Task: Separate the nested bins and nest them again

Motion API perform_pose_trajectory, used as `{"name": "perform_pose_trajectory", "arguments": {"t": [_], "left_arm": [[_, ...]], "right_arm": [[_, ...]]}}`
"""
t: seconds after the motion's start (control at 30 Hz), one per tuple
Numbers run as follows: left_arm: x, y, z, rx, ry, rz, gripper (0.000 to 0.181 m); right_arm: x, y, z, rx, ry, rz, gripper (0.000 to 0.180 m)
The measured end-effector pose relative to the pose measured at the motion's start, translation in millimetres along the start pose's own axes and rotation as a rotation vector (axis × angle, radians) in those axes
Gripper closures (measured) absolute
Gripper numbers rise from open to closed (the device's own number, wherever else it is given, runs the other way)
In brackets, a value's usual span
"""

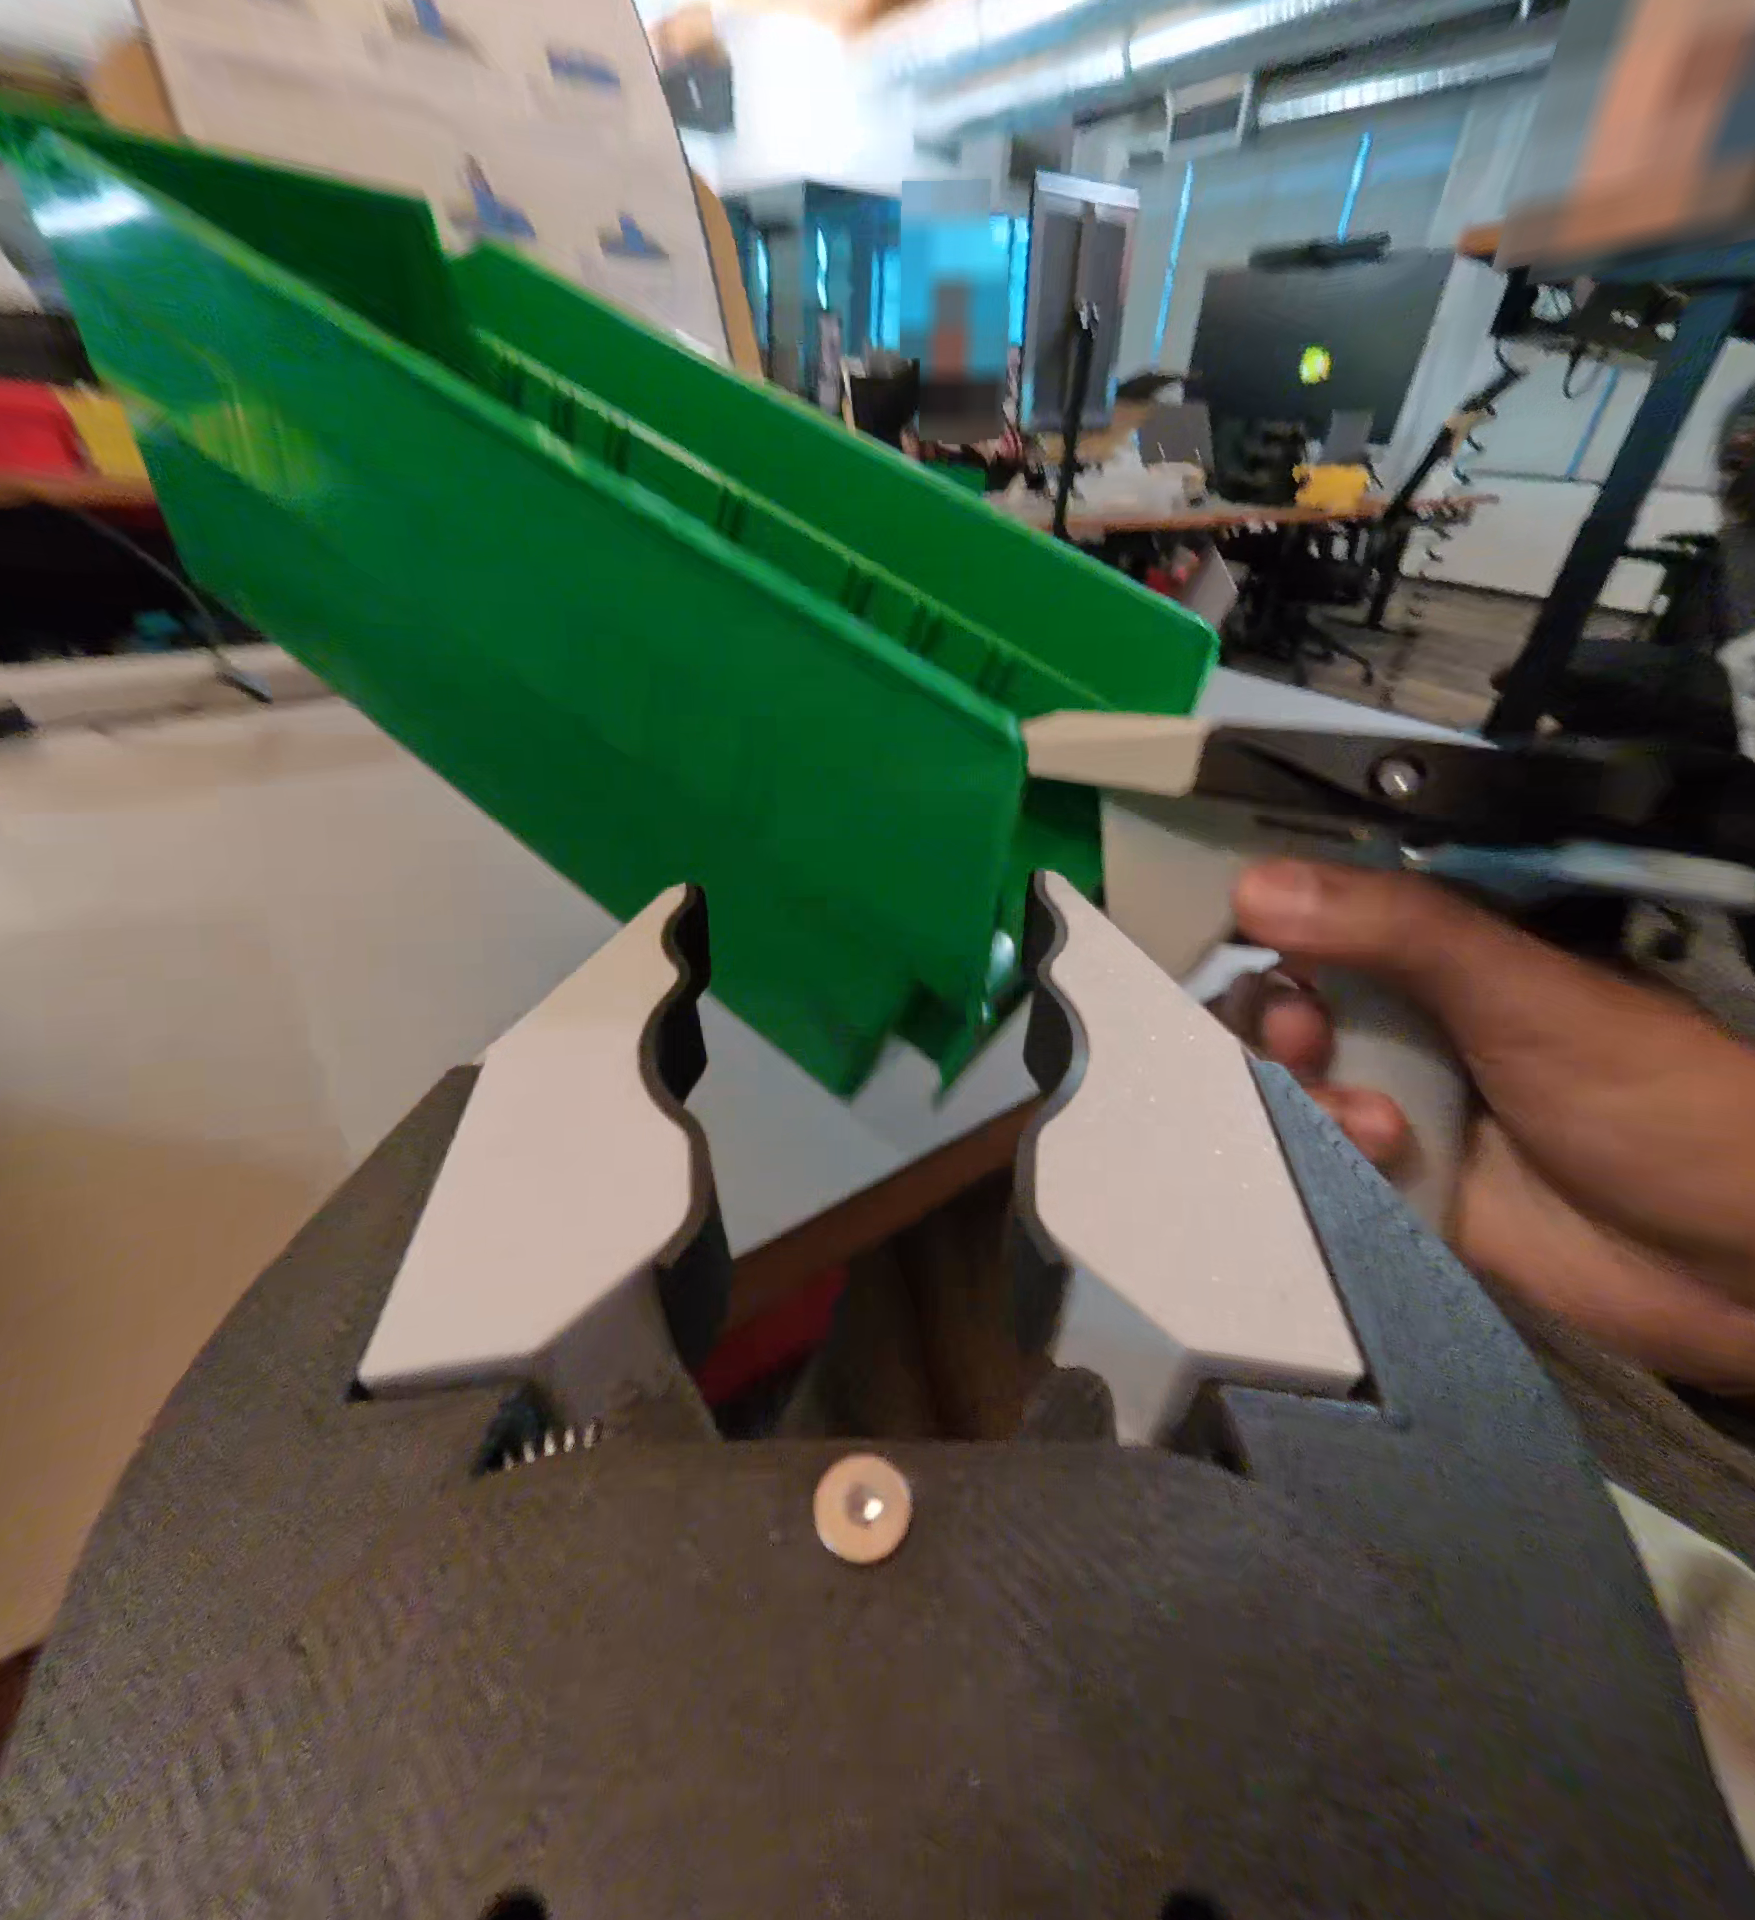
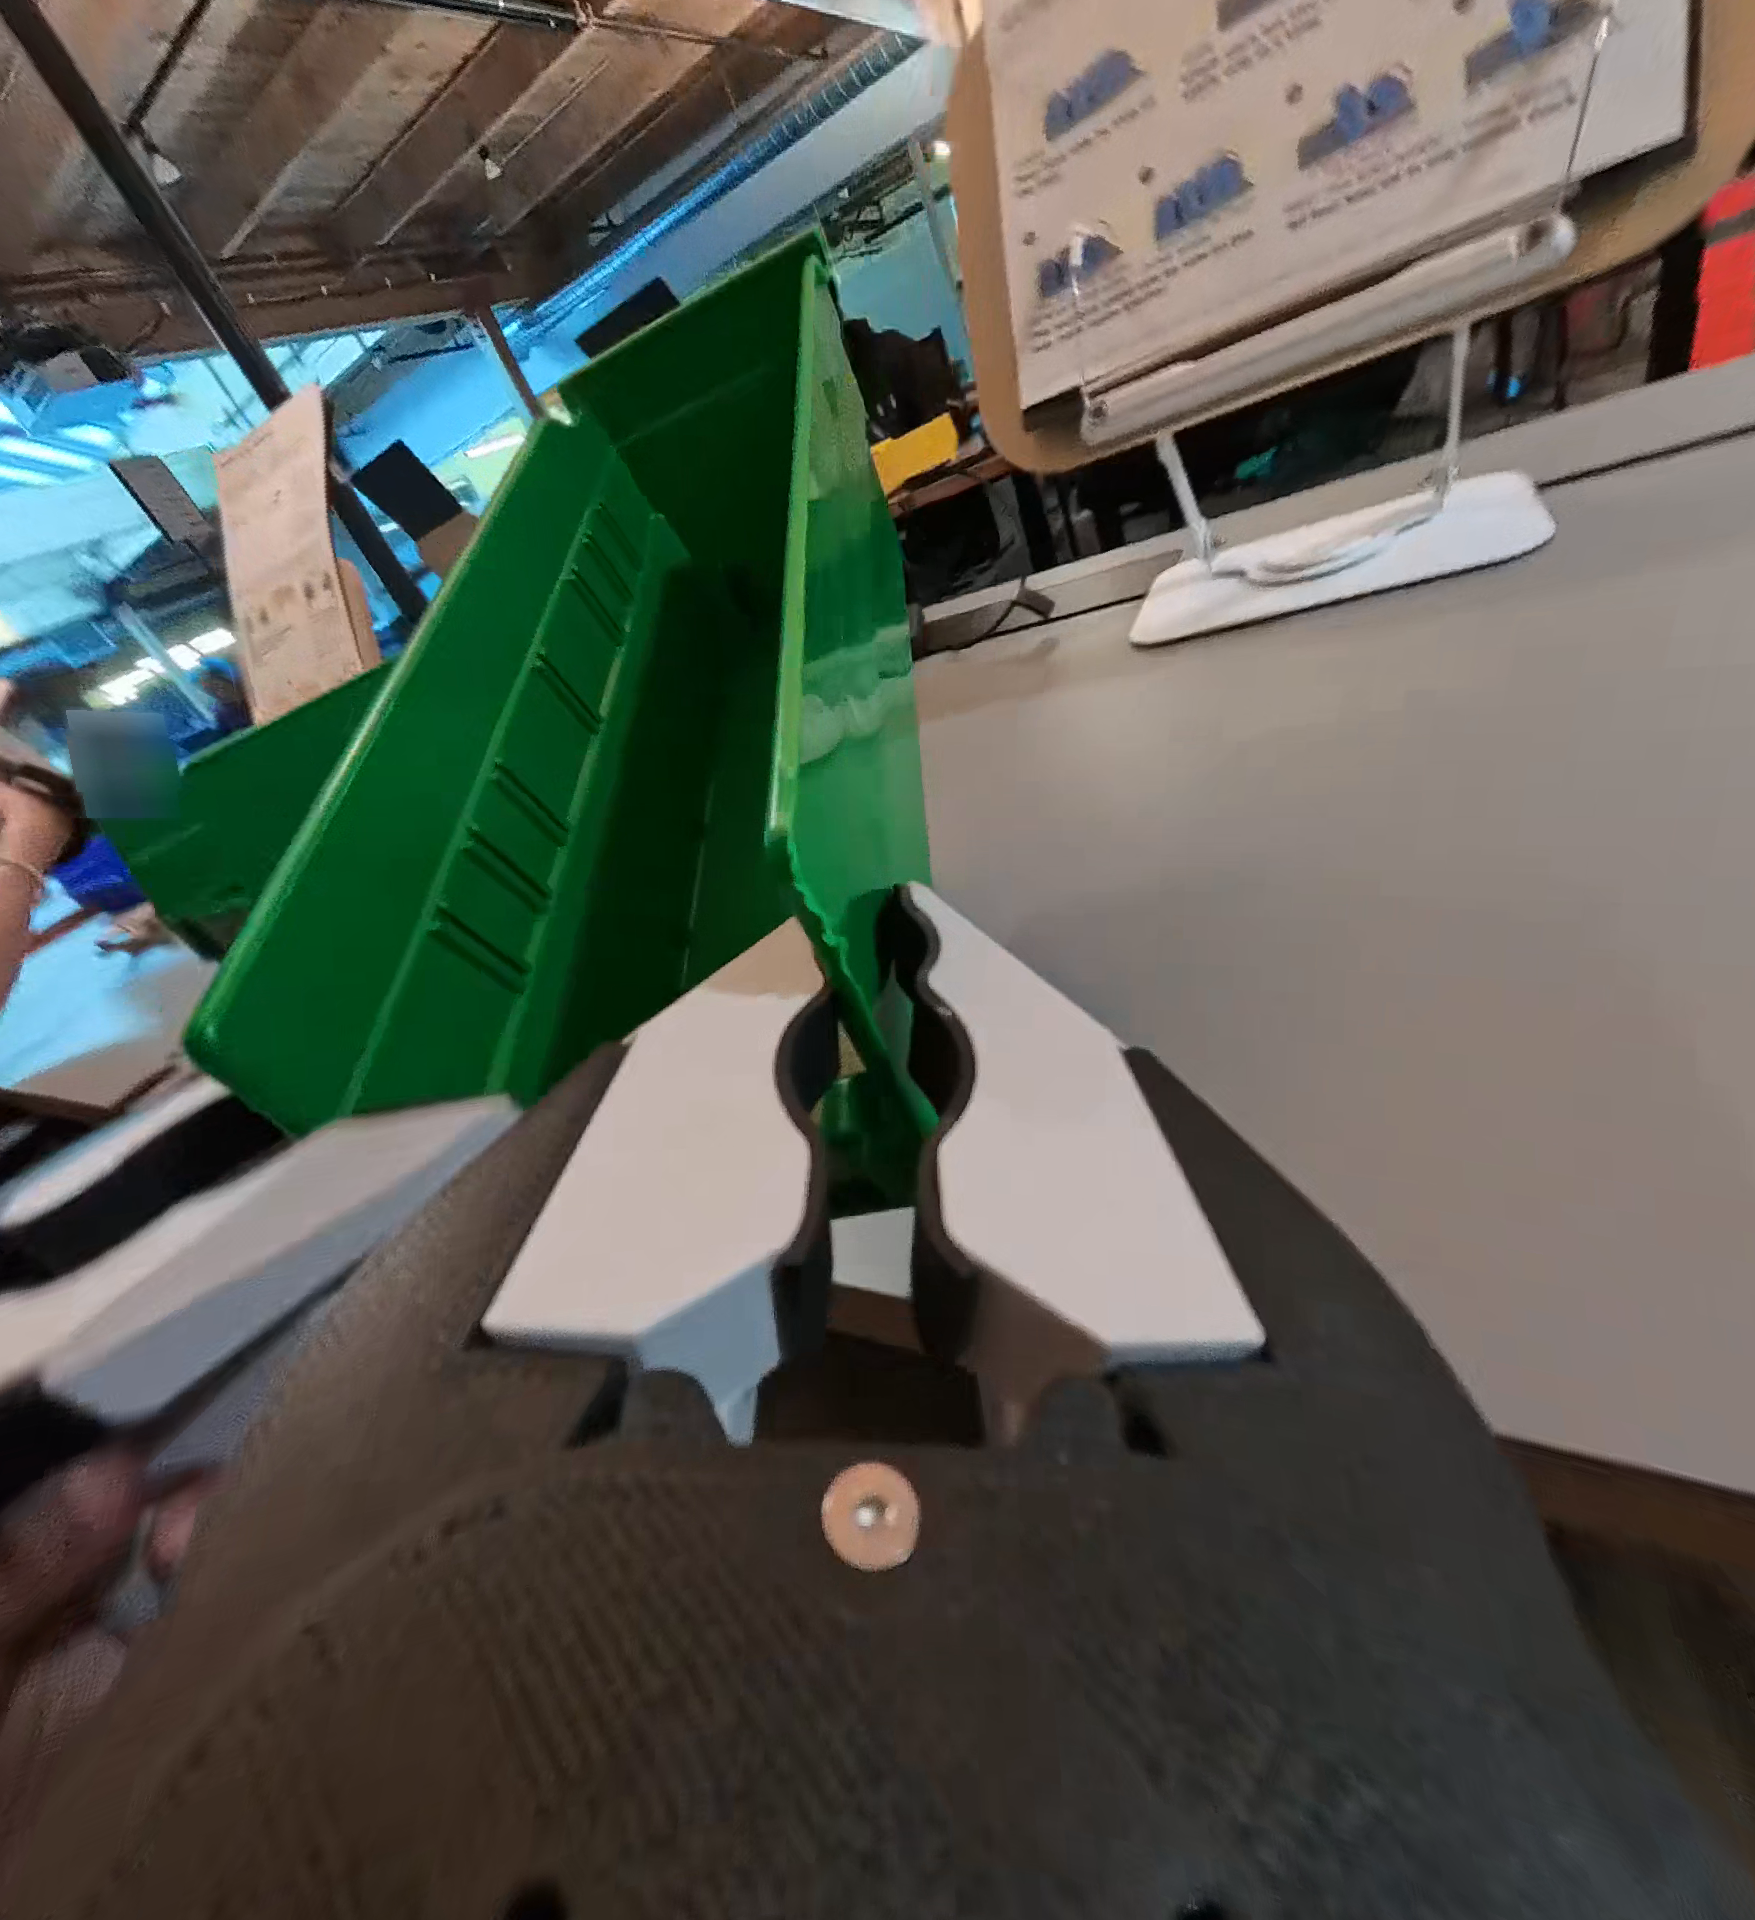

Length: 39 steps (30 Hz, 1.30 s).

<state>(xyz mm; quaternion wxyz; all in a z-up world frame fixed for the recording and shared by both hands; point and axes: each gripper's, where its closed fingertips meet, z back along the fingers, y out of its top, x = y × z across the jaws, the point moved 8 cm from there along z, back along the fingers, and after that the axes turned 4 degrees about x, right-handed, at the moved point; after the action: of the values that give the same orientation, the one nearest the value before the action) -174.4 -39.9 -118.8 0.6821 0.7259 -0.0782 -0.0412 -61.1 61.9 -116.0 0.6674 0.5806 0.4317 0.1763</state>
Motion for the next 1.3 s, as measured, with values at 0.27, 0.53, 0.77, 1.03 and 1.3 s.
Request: {"name": "perform_pose_trajectory", "arguments": {"t": [0.27, 0.53, 0.77, 1.03, 1.3], "left_arm": [[-19, 1, -4, -0.002, 0.075, 0.042, 0.145], [-60, -7, -6, -0.052, 0.090, 0.477, 0.179], [-77, 39, 8, 0.148, 0.108, 0.377, 0.179], [-157, 140, 59, 0.372, 0.384, 0.203, 0.179], [-244, 152, 110, 0.203, 0.601, 0.221, 0.178]], "right_arm": [[-43, 2, 18, 0.116, -0.018, 0.371, 0.160], [-65, -20, 20, 0.086, 0.105, 0.560, 0.144], [-79, -19, 26, 0.103, 0.265, 0.509, 0.140], [-62, -25, 20, 0.002, 0.247, 0.435, 0.152], [-58, -35, 14, -0.088, 0.267, 0.389, 0.157]]}}
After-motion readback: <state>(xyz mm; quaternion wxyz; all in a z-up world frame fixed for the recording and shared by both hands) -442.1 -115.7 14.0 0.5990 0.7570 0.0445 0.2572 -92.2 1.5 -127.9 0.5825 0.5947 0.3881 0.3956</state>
